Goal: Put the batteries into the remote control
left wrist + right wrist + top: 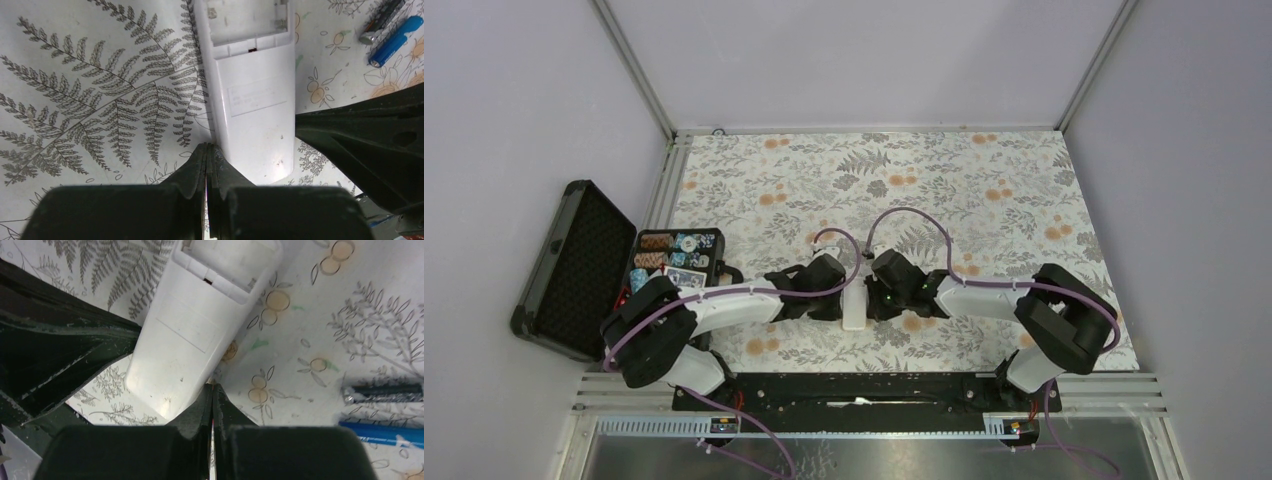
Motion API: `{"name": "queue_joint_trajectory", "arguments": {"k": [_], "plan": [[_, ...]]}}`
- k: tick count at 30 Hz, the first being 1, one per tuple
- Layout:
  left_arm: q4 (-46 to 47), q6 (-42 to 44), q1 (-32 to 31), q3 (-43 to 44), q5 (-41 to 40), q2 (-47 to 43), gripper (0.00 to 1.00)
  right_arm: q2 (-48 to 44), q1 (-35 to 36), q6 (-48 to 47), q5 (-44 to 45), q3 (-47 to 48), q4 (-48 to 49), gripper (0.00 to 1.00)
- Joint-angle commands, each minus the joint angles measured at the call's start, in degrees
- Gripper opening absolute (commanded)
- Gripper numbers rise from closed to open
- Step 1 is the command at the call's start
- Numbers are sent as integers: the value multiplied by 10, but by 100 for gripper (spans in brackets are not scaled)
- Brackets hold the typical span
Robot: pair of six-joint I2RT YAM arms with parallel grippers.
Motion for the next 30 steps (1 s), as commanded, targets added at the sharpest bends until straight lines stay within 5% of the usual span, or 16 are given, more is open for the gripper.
{"name": "queue_joint_trajectory", "arguments": {"k": [1, 21, 30], "plan": [[11, -5, -33, 8, 44, 2, 0, -17, 35, 36, -20, -24, 9, 0], [-12, -14, -54, 3, 36, -28, 0, -45, 39, 45, 42, -19, -64, 0], [-64, 8, -54, 12, -21, -60, 0, -90, 40, 15, 132, 8, -154, 16]]}}
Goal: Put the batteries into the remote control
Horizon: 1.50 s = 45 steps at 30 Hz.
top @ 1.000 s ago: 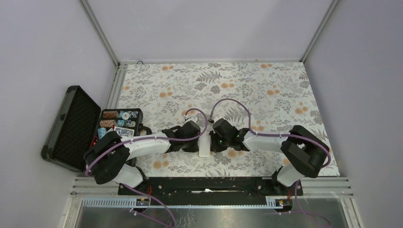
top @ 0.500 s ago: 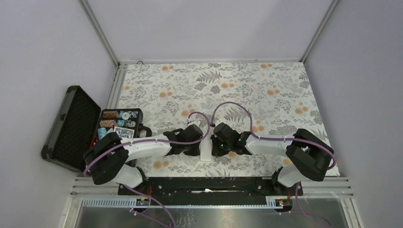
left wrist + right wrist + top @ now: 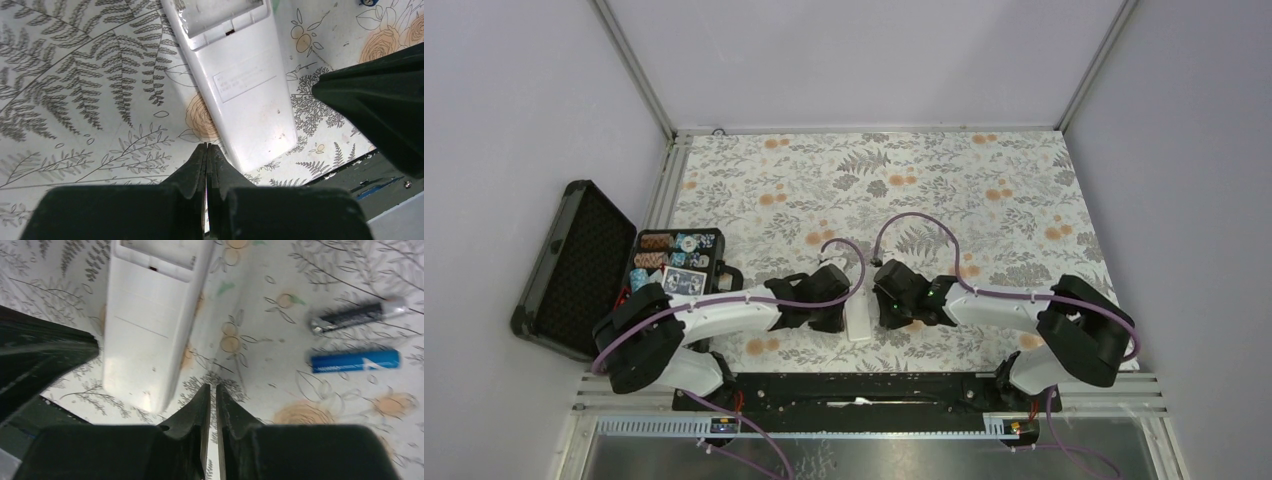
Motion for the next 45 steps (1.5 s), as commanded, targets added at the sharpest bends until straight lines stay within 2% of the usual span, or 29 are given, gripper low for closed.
{"name": "queue_joint_trajectory", "arguments": {"k": [1, 9, 15, 18, 20, 24, 29, 40, 45], "plan": [[-24, 15, -2, 14, -35, -38, 0, -41, 5, -23, 77, 32, -76, 18], [-58, 29, -2, 28, -54, -80, 13, -91, 4, -61, 158, 66, -140, 36], [-81, 42, -2, 37, -69, -124, 31, -104, -4, -54, 180, 73, -153, 48], [-88, 49, -1, 43, -74, -154, 39, -103, -11, -34, 184, 72, -153, 59], [-89, 54, -1, 46, -77, -171, 43, -98, -14, -15, 189, 72, -154, 62], [-99, 64, 0, 52, -90, -205, 55, -84, -16, 39, 207, 72, -154, 64], [-106, 77, 3, 54, -97, -232, 62, -66, -16, 111, 249, 71, -165, 62], [-107, 96, 6, 53, -98, -242, 66, -60, -22, 245, 299, 50, -174, 44], [-106, 100, 9, 52, -97, -243, 67, -42, -28, 271, 302, 51, -174, 40]]}}
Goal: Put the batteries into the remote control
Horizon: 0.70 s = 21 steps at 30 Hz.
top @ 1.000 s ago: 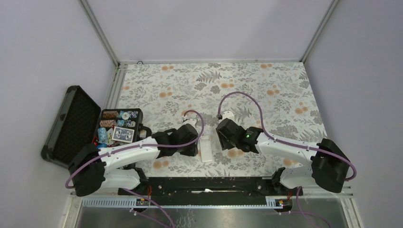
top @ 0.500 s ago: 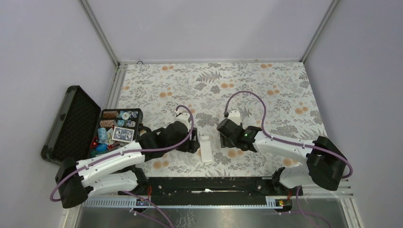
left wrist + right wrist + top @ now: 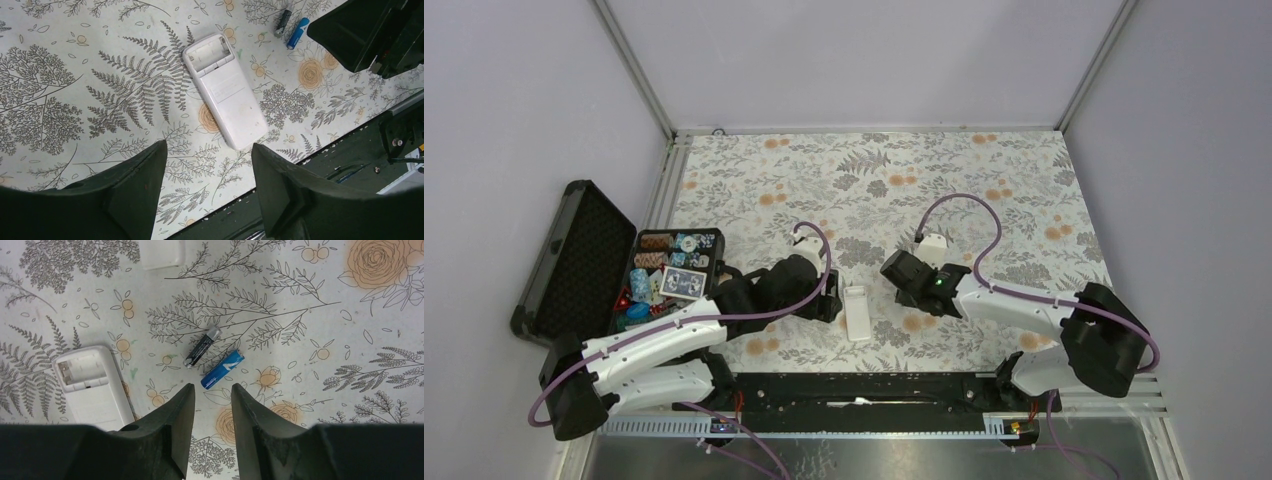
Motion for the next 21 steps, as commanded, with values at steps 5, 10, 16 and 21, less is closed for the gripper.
{"name": "queue_joint_trajectory", "arguments": {"k": [5, 10, 16, 21], "plan": [[6, 19, 7, 21, -10, -16, 67, 42, -14, 73, 30, 4, -9, 39], [6, 24, 9, 21, -9, -19, 67, 69, -19, 80, 18, 16, -8, 38], [7, 28, 12, 20, -9, -22, 68, 83, -22, 87, 14, 20, -8, 38], [10, 29, 14, 19, -4, -22, 68, 87, -23, 93, 15, 20, -8, 38]]}}
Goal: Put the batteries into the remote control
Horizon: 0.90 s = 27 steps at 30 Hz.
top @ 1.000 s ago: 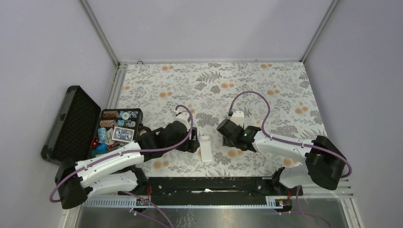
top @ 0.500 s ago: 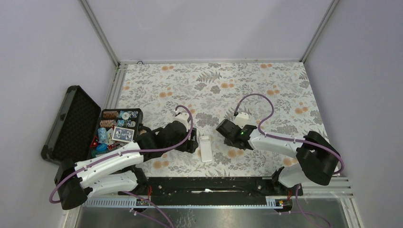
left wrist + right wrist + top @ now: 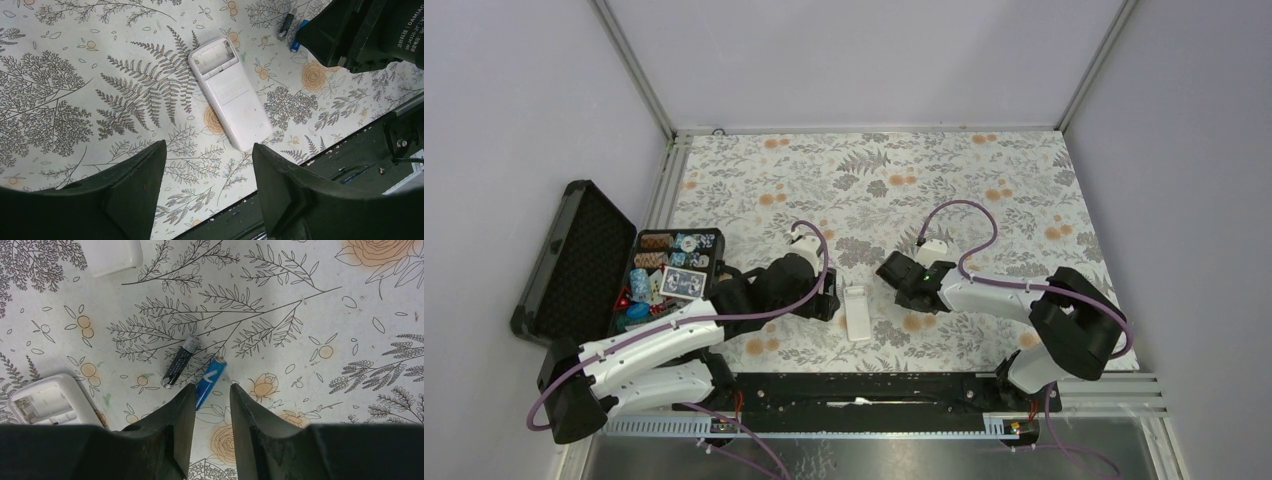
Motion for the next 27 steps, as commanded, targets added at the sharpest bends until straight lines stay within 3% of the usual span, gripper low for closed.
{"name": "queue_joint_trajectory", "arguments": {"k": [1, 12, 27], "plan": [[17, 10, 4, 19, -3, -11, 68, 10, -6, 23, 15, 17, -9, 38], [18, 10, 6, 17, 1, -12, 68, 24, -5, 24, 9, 19, -9, 37], [24, 3, 7, 10, 5, -11, 68, 16, -6, -37, -36, -14, 6, 28]]}}
